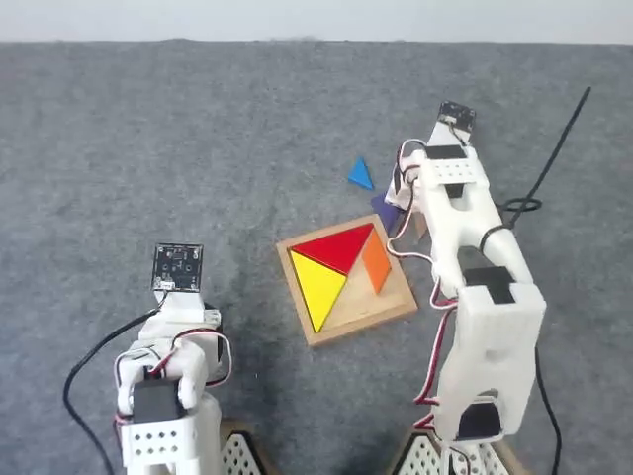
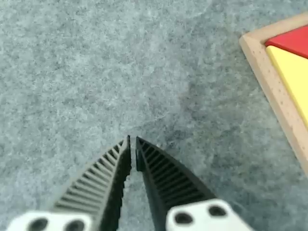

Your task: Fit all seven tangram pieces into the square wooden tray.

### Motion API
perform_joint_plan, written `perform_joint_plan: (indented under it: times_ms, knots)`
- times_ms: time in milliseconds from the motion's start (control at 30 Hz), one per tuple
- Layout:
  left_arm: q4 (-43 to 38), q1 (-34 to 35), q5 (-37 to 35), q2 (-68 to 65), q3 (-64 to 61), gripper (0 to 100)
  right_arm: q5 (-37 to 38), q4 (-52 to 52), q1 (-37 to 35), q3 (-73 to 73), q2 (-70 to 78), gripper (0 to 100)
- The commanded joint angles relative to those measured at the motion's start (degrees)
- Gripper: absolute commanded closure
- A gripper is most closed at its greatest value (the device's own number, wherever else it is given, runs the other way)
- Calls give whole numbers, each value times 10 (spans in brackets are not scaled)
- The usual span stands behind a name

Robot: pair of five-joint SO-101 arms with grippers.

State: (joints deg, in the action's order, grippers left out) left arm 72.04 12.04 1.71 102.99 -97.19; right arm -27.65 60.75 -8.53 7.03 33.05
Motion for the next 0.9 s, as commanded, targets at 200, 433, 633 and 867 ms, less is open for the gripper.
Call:
perform_joint_plan:
  times_ms: [200, 433, 633, 867]
  knots:
    - [2, 1, -10, 11, 7, 982, -19, 24, 28, 21, 13, 812]
    - [2, 1, -10, 11, 7, 982, -13, 29, 28, 20, 12, 860]
    - [2, 1, -10, 11, 7, 982, 29, 36, 23, 6, -19, 912]
    - [2, 1, -10, 11, 7, 982, 56, 31, 22, -91, -145, 912]
